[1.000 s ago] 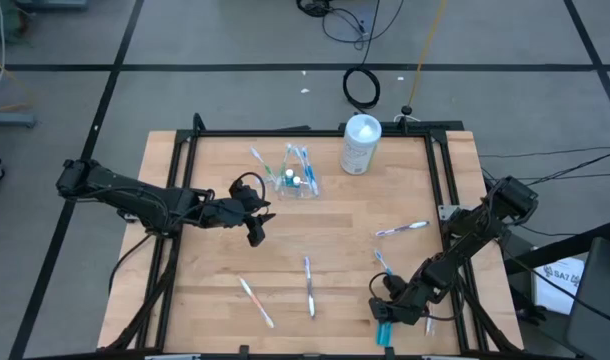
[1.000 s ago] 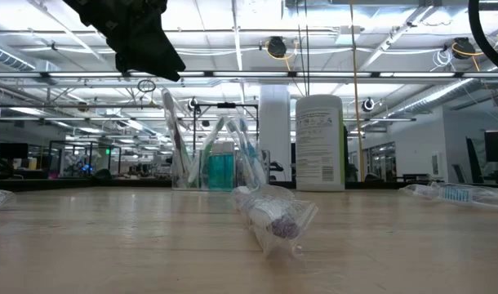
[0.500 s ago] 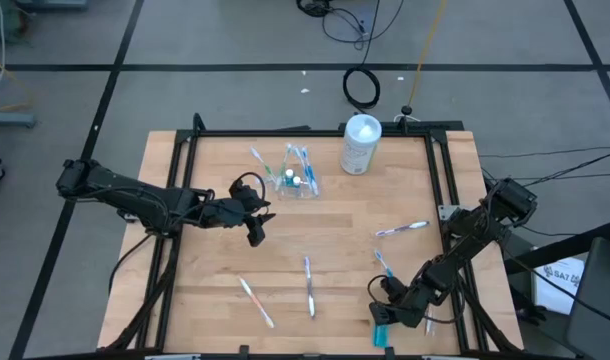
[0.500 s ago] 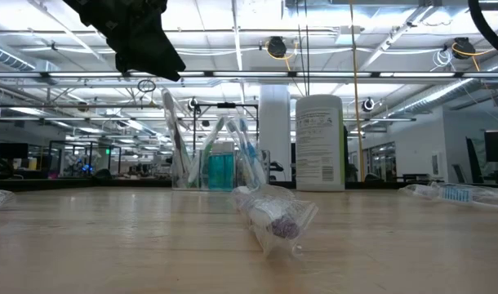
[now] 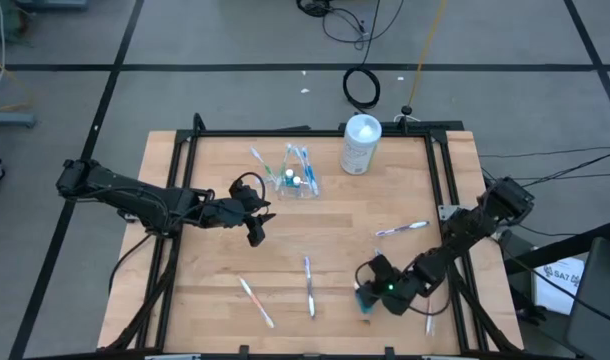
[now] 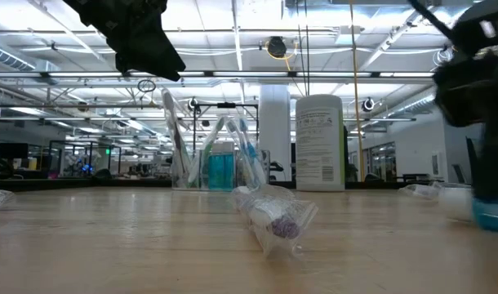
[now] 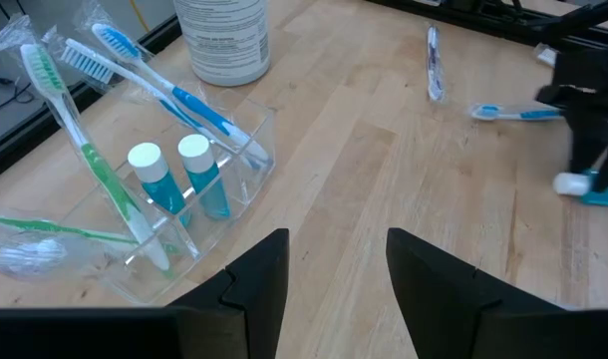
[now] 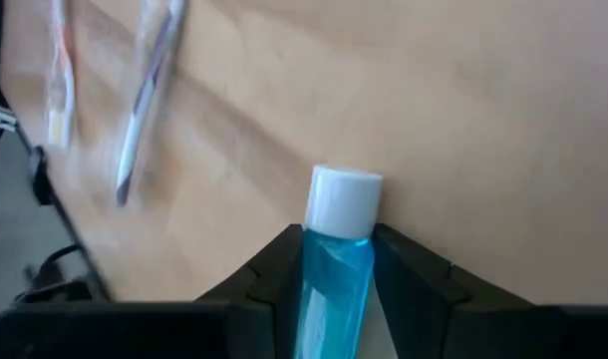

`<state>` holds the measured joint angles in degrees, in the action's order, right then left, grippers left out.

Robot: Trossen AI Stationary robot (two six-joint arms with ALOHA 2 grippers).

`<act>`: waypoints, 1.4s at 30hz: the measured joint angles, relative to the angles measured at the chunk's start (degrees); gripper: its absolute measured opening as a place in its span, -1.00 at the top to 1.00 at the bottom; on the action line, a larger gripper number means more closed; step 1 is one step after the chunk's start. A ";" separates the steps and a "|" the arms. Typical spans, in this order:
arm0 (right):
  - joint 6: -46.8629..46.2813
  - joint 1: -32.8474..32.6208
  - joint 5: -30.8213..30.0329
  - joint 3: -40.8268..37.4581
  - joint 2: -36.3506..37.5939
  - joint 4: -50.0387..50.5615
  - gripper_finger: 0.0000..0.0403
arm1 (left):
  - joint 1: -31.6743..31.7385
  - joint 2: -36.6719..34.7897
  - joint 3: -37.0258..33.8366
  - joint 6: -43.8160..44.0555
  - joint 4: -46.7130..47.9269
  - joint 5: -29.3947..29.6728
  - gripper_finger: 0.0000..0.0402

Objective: Pick & Place toothbrushing station
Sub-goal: Put the mouthwash bottle in the middle compartment of the transparent organizer

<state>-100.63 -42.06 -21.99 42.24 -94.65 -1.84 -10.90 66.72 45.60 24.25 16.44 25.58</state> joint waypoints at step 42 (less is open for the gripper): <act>86.45 32.15 -9.83 0.04 0.11 -53.29 0.52 | -0.15 -6.80 -0.04 -4.72 -0.06 0.20 0.12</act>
<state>-14.18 -9.91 -31.82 42.28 -94.54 -55.13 -11.05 59.92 45.56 19.53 16.38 25.78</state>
